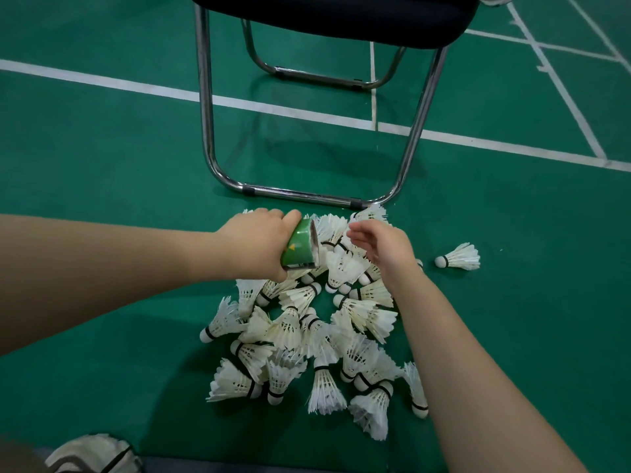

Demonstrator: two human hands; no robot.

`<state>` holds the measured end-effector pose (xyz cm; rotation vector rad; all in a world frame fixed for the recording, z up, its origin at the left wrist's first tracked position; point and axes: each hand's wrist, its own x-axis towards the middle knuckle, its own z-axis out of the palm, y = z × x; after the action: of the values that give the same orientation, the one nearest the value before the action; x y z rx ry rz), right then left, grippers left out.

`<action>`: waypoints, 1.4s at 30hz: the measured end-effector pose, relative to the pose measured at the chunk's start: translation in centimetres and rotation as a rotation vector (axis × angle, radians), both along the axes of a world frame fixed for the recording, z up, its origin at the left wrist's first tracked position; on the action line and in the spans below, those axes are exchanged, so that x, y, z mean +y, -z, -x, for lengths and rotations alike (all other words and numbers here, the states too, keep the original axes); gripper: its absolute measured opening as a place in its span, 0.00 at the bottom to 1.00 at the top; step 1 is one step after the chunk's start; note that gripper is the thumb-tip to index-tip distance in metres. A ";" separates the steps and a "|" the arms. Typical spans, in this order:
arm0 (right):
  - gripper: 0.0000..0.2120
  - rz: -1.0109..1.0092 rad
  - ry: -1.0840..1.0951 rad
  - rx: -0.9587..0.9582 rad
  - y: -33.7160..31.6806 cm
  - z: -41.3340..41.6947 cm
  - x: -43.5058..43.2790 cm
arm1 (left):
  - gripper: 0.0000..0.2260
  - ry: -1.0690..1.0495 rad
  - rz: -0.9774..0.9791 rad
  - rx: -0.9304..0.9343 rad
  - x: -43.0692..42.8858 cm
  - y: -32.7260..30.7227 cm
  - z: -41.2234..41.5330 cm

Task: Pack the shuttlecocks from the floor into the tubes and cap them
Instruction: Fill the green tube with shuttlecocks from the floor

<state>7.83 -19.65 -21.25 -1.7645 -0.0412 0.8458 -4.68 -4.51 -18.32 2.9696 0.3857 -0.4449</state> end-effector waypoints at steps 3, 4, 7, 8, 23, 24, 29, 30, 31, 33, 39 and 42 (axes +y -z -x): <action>0.08 0.247 -0.066 -0.133 2.9 -0.1 -0.6 | 0.28 -0.015 -0.015 0.000 0.7 0.5 -0.1; 0.10 0.333 -0.149 -0.204 4.0 0.2 -0.9 | 0.29 -0.018 -0.019 -0.003 0.9 0.7 -0.2; 0.18 0.523 -0.361 -0.365 6.7 1.4 -1.3 | 0.29 -0.026 -0.011 -0.005 1.0 1.0 -0.6; 0.19 0.603 -0.432 -0.447 7.4 1.7 -1.2 | 0.29 -0.027 -0.008 -0.001 1.0 1.1 -0.7; 0.09 0.152 0.159 -0.435 4.6 1.1 0.0 | 0.29 -0.033 0.008 0.009 1.2 1.3 -1.3; 0.11 0.048 0.216 -0.424 3.4 1.0 0.2 | 0.29 -0.033 0.007 0.003 1.2 1.1 -1.3; 0.10 -0.186 0.128 -0.392 -1.2 1.7 1.5 | 0.28 -0.034 0.009 -0.011 0.9 0.4 -0.9; 0.11 -0.184 0.103 -0.404 -1.8 2.0 1.5 | 0.29 -0.038 0.013 -0.013 0.7 0.2 -0.8; 0.11 -0.176 0.084 -0.414 -2.1 2.3 1.4 | 0.29 -0.043 0.018 -0.014 0.6 0.0 -0.7; 0.12 -0.144 0.021 -0.409 -2.4 3.0 1.4 | 0.30 -0.056 0.032 -0.018 0.3 -0.4 -0.5; 0.16 -0.011 -0.252 -0.337 -3.3 5.0 1.0 | 0.31 -0.085 0.058 -0.048 -0.5 -1.4 0.4; 0.20 0.019 -0.364 -0.238 -4.6 5.8 0.6 | 0.31 -0.073 0.058 -0.068 -0.8 -1.9 0.9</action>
<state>2.03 -19.02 -16.69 -1.8976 -0.5258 0.8886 -5.63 -5.30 -16.39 2.8942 0.4640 -0.3402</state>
